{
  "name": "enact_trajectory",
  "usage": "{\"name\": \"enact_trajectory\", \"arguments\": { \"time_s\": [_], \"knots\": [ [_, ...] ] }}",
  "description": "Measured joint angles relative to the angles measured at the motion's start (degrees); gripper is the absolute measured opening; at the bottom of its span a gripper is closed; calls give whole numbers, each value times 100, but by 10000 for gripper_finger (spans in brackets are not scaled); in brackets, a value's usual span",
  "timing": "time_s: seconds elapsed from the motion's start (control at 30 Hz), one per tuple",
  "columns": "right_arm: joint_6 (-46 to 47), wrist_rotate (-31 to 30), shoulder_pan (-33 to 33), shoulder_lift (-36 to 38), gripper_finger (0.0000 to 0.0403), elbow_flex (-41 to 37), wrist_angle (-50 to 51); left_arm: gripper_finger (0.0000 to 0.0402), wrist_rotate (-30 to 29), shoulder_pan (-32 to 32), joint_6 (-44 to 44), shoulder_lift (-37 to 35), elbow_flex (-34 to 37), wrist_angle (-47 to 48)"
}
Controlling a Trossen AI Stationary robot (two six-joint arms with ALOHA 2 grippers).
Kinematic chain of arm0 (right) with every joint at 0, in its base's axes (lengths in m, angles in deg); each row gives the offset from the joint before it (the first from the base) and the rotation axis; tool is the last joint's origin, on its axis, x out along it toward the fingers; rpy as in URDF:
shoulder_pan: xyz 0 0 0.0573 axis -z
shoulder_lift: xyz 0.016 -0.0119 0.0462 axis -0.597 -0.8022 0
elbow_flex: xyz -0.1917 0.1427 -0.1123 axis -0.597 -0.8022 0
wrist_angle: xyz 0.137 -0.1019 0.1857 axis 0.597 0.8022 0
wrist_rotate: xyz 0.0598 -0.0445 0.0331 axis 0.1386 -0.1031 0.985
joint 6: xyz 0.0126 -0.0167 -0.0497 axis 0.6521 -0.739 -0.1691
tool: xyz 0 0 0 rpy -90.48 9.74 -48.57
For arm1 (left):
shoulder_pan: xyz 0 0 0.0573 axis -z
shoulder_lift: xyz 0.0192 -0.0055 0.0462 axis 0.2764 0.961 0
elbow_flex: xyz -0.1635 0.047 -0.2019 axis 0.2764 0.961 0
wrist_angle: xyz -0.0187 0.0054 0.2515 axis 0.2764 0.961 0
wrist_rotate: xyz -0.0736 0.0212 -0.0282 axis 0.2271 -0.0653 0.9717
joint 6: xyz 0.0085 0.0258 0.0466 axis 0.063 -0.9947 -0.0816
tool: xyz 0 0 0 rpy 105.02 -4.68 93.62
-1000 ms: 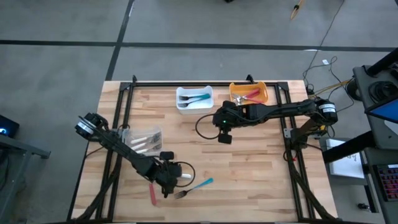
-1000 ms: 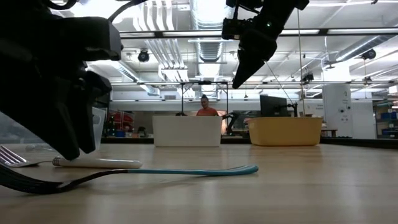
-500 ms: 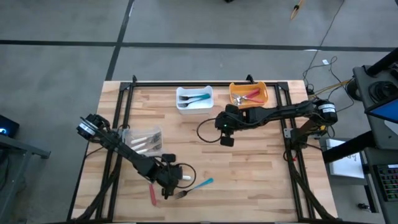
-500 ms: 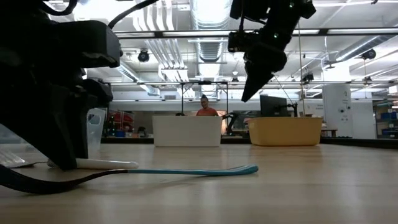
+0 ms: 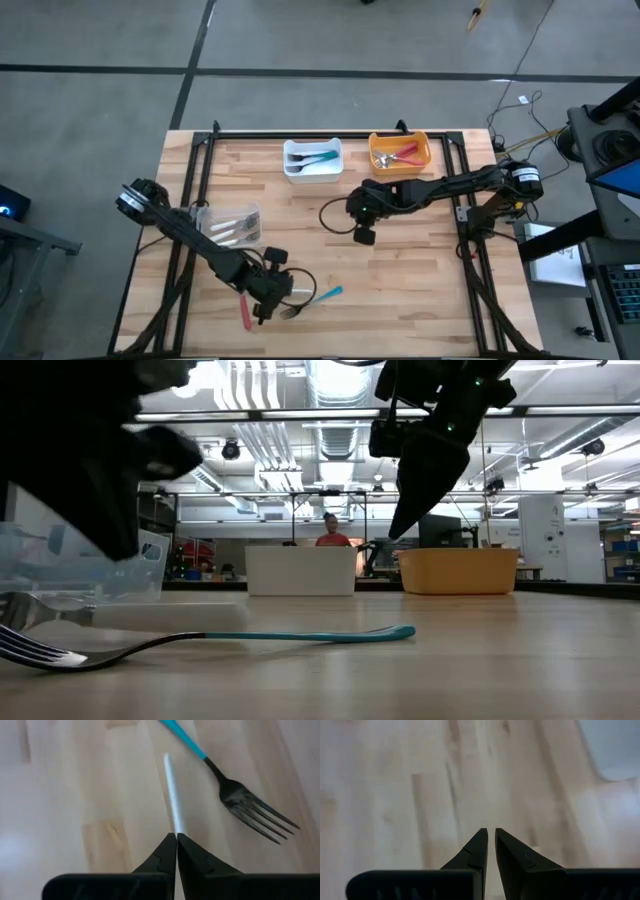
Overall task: Sort silverware by color (type)
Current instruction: Put the white fork into the transparent bin
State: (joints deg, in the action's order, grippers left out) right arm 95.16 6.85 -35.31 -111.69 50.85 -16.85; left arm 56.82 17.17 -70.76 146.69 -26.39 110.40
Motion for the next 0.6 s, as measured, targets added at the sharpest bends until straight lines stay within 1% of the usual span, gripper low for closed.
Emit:
{"name": "enact_trajectory", "arguments": {
  "time_s": [0.1,0.2,0.27,0.33,0.43,0.5,0.6],
  "knots": [
    [298,497,2,0,27,-89,-288,3,-126,-14,-319,26,-357,608],
    [396,1085,2,0,27,-164,-512,3,-215,-17,-544,90,-615,923],
    [456,1337,0,0,27,-192,-627,2,-221,-17,-592,114,-708,1018],
    [570,1395,-2,0,27,-198,-630,1,-221,7,-525,118,-723,992],
    [631,1395,0,0,27,-200,-635,1,-176,24,-118,118,-650,925],
    [636,1393,2,0,27,-200,-640,2,73,30,112,118,-560,819],
    [640,1395,0,0,27,-200,-646,17,305,82,379,118,-388,588]
  ]
}}
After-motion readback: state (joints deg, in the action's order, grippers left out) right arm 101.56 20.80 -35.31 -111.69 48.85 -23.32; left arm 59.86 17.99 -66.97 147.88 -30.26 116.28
